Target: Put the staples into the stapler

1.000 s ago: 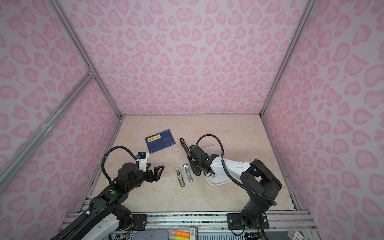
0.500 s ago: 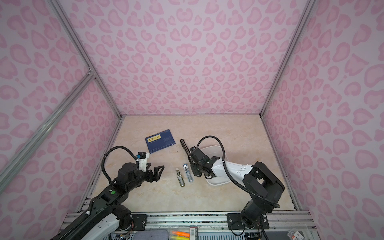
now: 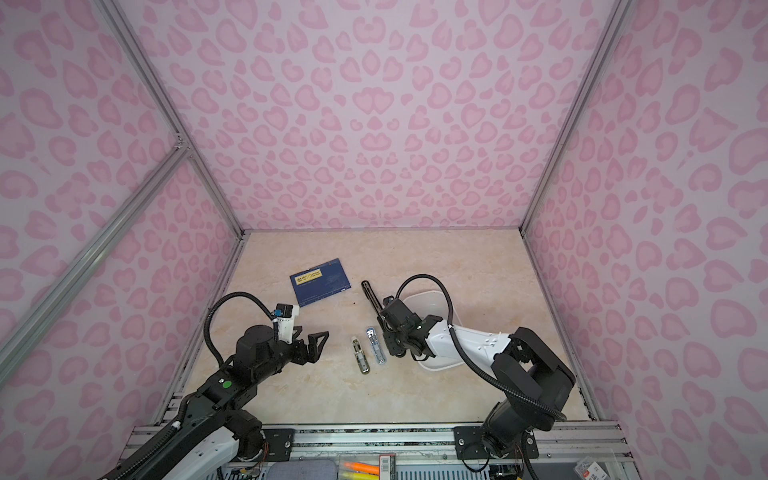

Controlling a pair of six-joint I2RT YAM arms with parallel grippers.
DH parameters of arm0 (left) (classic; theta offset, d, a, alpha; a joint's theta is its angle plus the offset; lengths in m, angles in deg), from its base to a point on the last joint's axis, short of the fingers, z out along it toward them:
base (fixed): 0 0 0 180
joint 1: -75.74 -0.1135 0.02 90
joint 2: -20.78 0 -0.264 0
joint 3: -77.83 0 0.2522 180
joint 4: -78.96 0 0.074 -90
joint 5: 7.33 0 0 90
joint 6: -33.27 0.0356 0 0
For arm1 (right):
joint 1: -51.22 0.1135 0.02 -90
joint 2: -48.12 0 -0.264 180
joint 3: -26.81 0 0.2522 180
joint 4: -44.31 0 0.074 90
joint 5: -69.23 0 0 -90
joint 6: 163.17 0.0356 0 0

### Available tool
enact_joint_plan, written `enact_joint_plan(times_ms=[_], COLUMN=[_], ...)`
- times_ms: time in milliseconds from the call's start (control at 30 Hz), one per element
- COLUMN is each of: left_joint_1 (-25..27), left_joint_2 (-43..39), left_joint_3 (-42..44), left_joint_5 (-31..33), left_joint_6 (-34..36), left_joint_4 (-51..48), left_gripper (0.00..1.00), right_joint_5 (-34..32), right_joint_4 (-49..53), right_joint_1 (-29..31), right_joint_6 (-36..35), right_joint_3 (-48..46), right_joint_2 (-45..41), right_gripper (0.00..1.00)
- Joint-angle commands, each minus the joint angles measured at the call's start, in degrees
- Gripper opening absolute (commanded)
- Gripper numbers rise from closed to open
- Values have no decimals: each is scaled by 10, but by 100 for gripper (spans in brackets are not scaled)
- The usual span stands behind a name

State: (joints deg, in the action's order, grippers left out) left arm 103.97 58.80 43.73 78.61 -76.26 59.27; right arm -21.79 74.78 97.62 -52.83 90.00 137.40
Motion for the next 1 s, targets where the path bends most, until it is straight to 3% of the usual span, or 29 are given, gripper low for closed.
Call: enact_joint_plan(times_ms=[0, 333, 600, 800, 967], left_joint_1=[0, 1, 1, 0, 0], left_joint_2=[0, 2, 27, 43, 25], left_joint_3=[-1, -3, -13, -22, -18], left_joint_5=[0, 18, 41, 59, 83], left_joint_6=[0, -7, -13, -15, -17], left_joint_4=[13, 8, 0, -10, -15], left_gripper=[97, 97, 97, 97, 97], right_joint_5=[-7, -18, -117, -51, -17], right_joint_4=[17, 62, 107, 80, 37], right_joint_1=[1, 1, -42, -157, -173], right_joint_6=[1, -7, -16, -20, -23], right_joint_3=[-3, 30, 57, 25, -5], right_joint_2=[-4, -47, -125, -119, -87], right_gripper=[30, 31, 29, 26, 28])
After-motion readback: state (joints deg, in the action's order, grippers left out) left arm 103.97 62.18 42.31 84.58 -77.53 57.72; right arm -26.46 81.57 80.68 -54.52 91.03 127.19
